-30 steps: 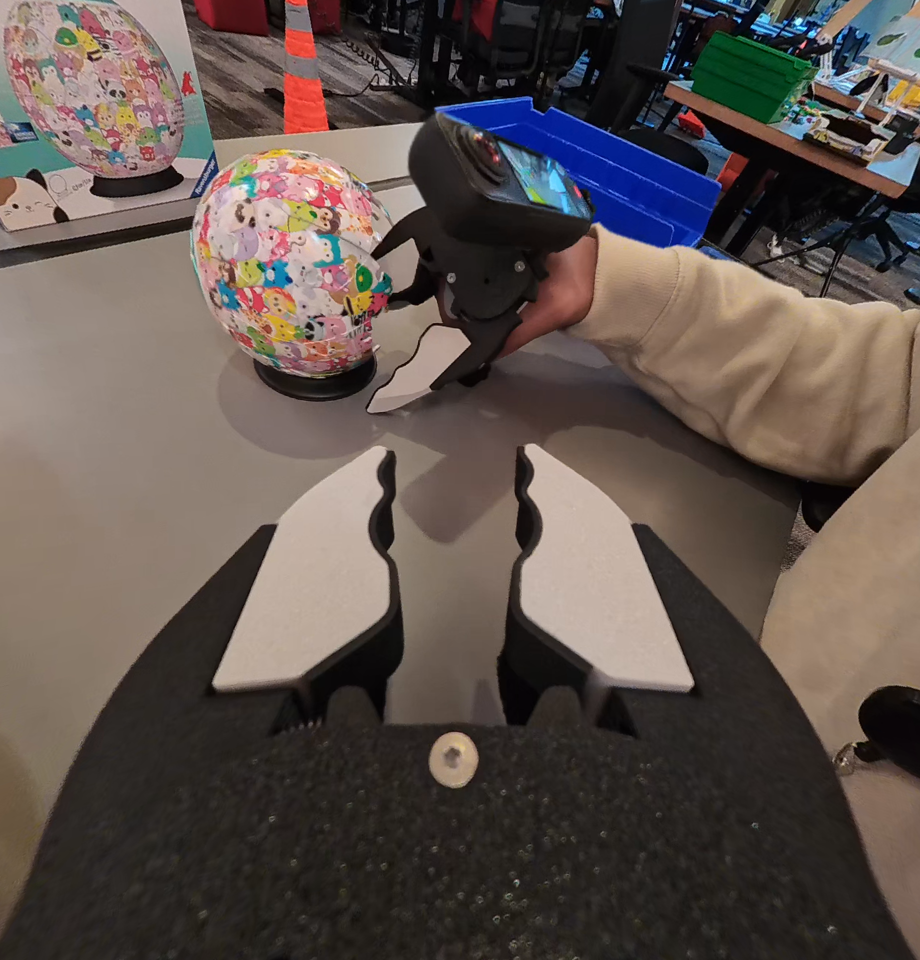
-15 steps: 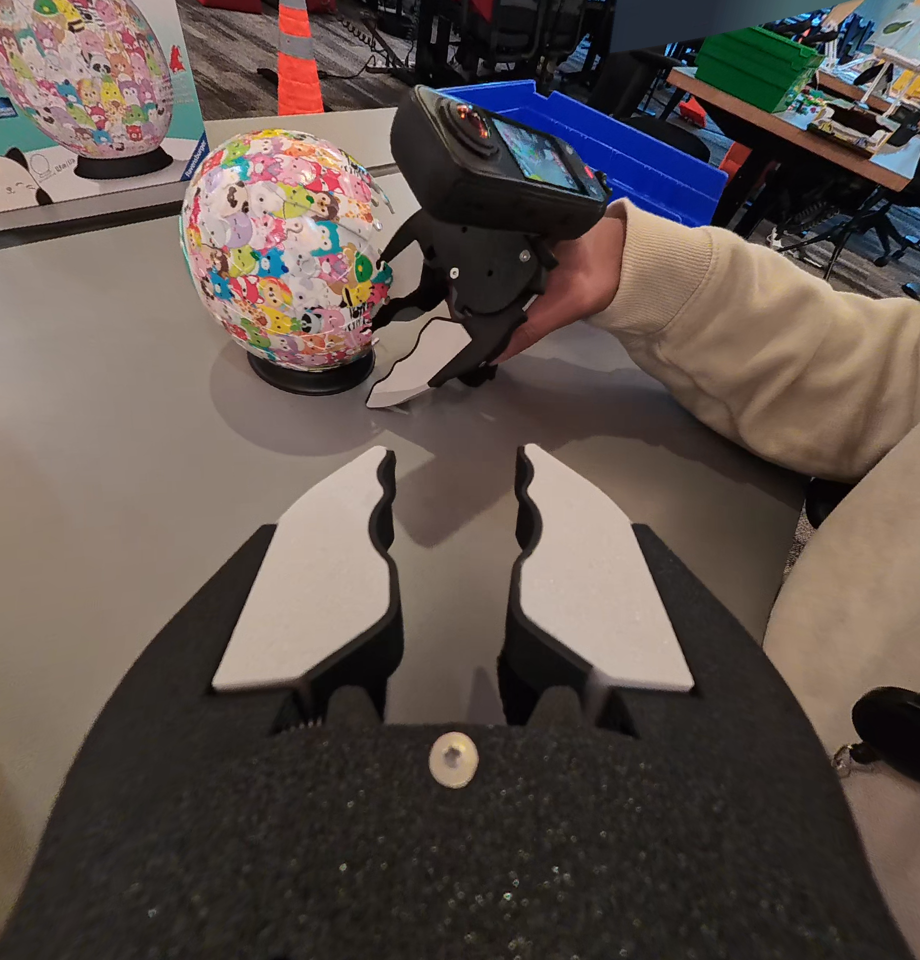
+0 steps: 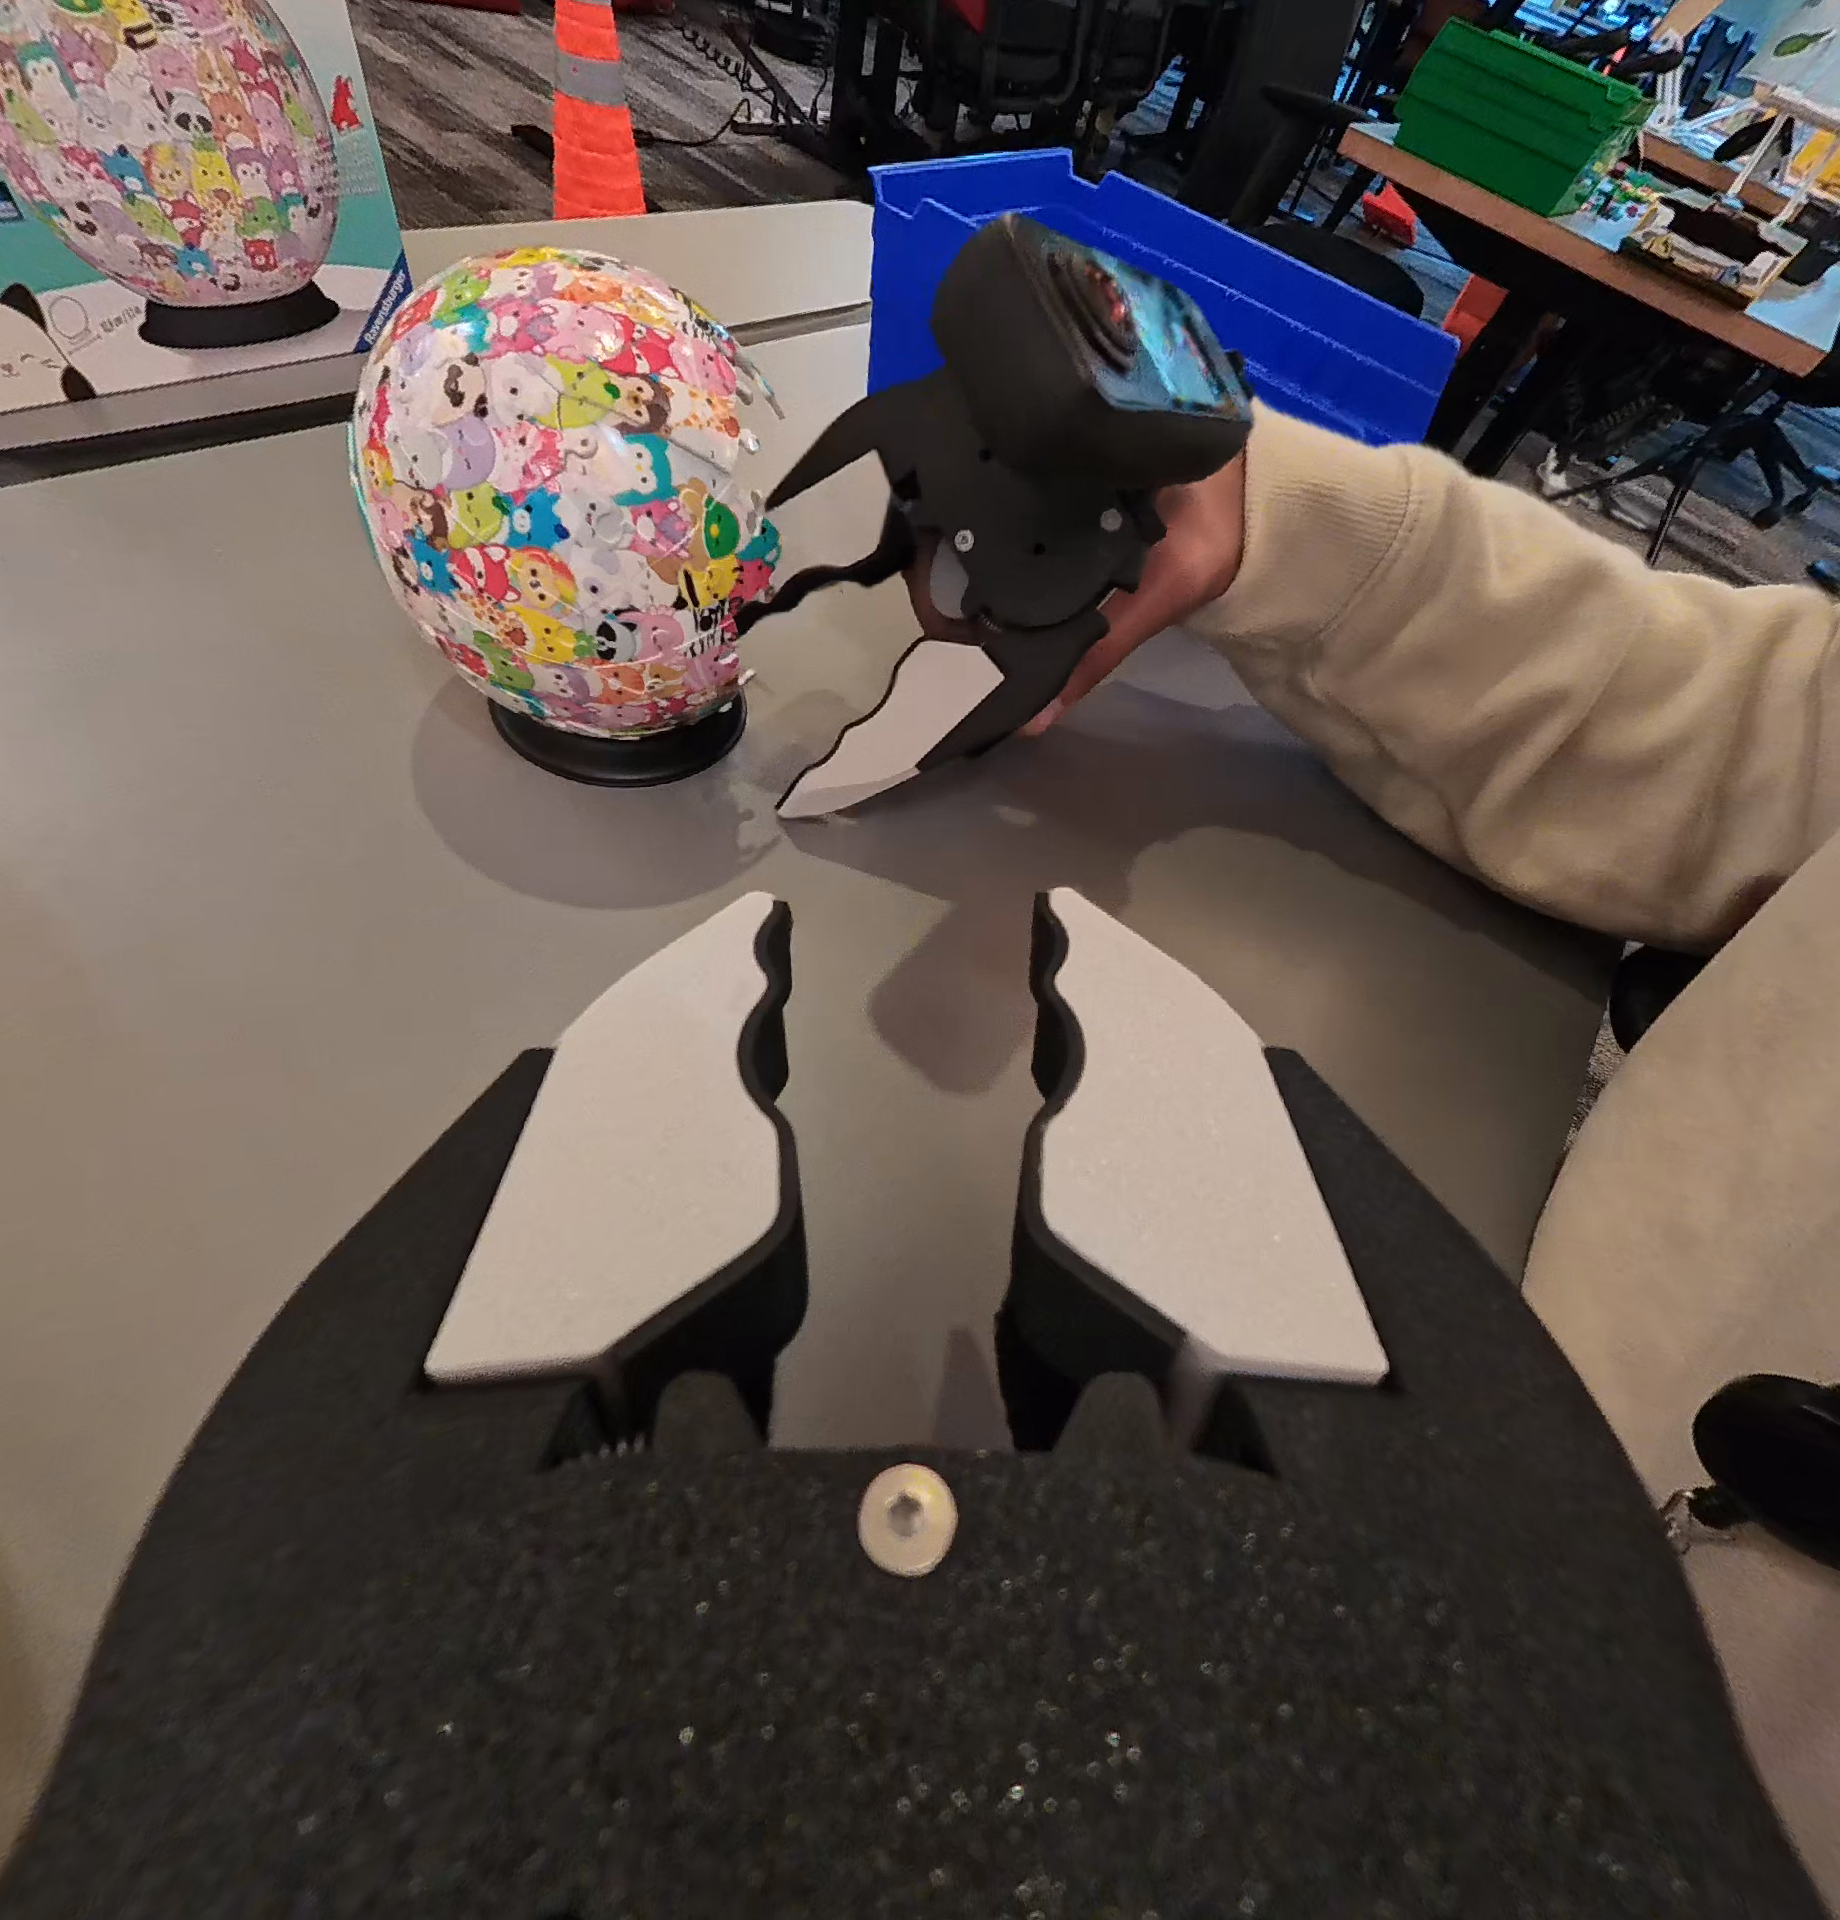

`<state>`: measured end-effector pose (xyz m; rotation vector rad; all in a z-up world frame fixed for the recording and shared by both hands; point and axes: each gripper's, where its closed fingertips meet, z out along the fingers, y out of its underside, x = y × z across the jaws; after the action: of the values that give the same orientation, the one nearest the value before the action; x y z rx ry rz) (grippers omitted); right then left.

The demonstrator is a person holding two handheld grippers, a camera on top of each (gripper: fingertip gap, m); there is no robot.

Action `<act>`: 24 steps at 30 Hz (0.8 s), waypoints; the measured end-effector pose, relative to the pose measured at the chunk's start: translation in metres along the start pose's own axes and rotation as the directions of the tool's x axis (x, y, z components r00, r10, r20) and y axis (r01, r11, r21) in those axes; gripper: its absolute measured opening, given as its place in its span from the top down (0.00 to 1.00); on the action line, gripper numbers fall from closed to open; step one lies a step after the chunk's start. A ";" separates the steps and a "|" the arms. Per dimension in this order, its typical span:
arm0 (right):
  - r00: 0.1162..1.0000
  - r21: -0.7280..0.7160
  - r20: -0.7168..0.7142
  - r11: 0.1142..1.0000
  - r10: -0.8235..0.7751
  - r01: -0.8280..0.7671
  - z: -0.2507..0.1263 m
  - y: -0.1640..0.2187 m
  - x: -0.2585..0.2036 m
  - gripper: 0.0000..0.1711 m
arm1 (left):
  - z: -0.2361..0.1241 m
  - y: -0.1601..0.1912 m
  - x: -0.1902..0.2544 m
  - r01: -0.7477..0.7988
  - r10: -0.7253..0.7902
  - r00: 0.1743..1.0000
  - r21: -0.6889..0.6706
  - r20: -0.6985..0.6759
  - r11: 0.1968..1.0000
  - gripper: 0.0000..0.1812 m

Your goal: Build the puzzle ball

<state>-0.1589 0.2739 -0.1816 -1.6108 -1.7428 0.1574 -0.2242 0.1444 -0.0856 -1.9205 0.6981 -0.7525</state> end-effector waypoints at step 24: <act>0.845 0.153 0.444 0.904 0.298 -0.399 -0.058 -0.019 -0.036 0.67 | 0.008 -0.001 0.007 0.014 -0.014 1.000 -0.009 -0.021 1.000 0.76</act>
<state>-0.1427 0.2152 -0.1455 -1.7872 -1.6212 0.9147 -0.2136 0.1438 -0.0858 -1.9295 0.7026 -0.7805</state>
